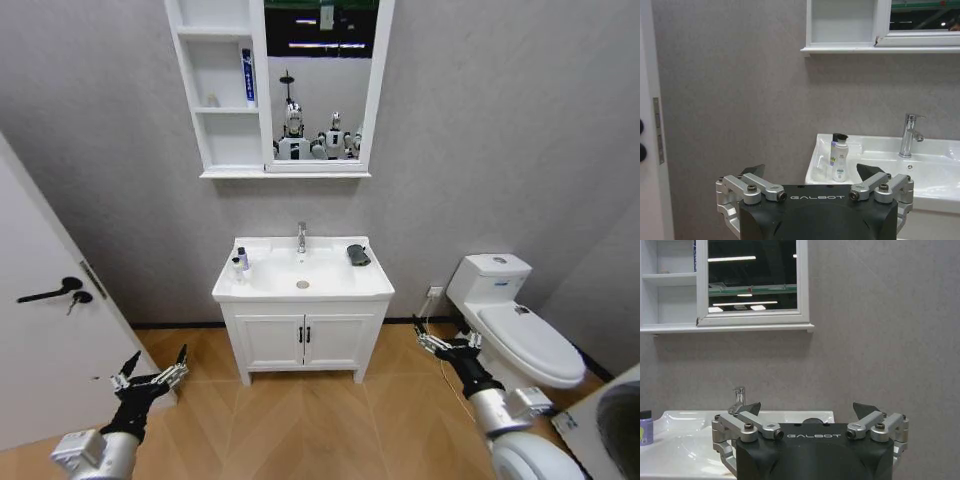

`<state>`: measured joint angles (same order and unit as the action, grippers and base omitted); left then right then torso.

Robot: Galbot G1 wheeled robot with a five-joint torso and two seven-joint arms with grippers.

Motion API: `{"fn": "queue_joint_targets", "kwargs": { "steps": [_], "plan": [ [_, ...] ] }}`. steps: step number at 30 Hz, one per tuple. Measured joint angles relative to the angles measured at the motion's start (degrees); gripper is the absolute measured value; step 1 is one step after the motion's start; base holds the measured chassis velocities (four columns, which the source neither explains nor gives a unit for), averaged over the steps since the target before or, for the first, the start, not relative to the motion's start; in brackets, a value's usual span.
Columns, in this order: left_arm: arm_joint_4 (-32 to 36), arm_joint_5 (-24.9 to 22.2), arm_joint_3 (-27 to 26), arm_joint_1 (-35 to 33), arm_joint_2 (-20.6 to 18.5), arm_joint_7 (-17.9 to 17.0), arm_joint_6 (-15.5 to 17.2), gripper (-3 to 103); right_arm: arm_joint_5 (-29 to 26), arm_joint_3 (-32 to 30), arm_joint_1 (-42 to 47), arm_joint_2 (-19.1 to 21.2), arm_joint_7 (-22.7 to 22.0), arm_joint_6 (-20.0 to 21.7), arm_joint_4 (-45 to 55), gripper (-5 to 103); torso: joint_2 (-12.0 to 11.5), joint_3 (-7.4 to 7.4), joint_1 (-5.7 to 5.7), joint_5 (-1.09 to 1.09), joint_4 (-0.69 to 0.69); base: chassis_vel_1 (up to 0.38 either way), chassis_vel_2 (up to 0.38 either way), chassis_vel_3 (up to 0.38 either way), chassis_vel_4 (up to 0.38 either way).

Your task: Move facial cleanser and shampoo from washbasin to cabinet, then wipe washbasin with towel.

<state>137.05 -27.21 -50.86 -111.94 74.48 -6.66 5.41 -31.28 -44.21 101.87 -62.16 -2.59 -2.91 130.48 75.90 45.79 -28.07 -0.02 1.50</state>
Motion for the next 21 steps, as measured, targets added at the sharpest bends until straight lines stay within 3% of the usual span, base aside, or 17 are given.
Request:
{"fn": "queue_joint_targets", "kwargs": {
  "steps": [8, 17, 21],
  "plan": [
    [-0.7, -0.2, 0.0, 0.2, -0.5, -0.1, 0.0, 100, 1.1, 2.7, -1.4, 0.9, 0.9, -2.9, -0.6, 100, 0.0, 0.01, -0.05, -0.01, -0.01, -0.293, 0.291, 0.310, -0.303],
    [-1.9, -0.5, 0.5, 1.0, -3.4, -0.2, 0.2, 100, 1.2, 3.2, -3.1, 1.7, 0.8, -3.0, -2.3, 100, 0.0, -0.02, 0.06, -0.01, 0.01, -0.040, 0.051, 0.009, -0.017],
    [-3.6, -1.2, 1.0, 2.6, -8.3, -0.4, 0.5, 100, 1.0, 3.0, -3.9, 2.1, 0.4, -2.8, -3.5, 100, 0.0, -0.03, 0.09, -0.01, 0.00, 0.090, -0.063, -0.068, 0.073]
  ]
}}
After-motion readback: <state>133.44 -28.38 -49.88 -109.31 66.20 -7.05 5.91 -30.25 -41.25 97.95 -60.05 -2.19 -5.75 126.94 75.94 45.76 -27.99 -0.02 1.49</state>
